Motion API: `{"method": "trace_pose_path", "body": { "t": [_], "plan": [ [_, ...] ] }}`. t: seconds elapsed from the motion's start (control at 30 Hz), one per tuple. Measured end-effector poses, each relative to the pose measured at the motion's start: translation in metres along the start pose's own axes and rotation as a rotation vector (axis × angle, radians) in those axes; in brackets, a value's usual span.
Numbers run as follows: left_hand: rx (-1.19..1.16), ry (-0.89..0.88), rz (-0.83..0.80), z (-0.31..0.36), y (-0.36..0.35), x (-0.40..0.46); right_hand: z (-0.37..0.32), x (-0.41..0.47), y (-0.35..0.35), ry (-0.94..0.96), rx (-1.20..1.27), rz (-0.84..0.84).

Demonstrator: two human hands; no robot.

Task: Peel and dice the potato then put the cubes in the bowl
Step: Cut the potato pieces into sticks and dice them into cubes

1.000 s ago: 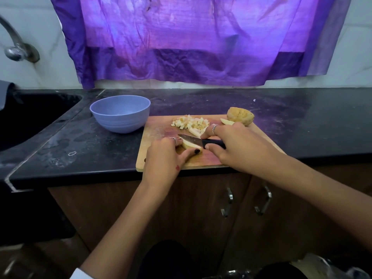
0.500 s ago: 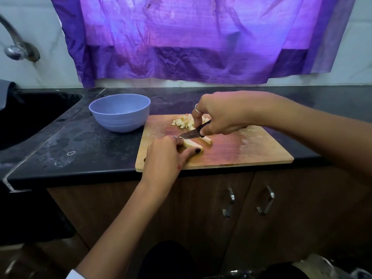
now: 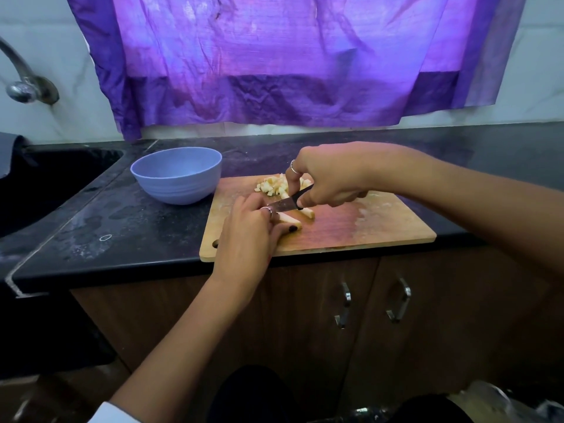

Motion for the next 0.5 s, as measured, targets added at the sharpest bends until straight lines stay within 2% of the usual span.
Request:
{"method": "trace_pose_path", "body": {
  "t": [0.27, 0.5],
  "plan": [
    [0.025, 0.038, -0.070, -0.002, -0.003, 0.010, -0.006, -0.001, 0.003, 0.017, -0.052, -0.029],
    [-0.001, 0.065, -0.077, -0.002, -0.005, 0.008, 0.010, -0.016, 0.008, -0.038, 0.005, -0.087]
  ]
}}
Point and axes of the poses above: each hand's wrist, its own x-axis towards the middle knuckle, its own y-axis out of the back of the hand, z = x × y, the point moved 4 cm from there along x, towards the middle knuckle, and after that the axes turned 4 degrees about y, right-handed, at the moved point
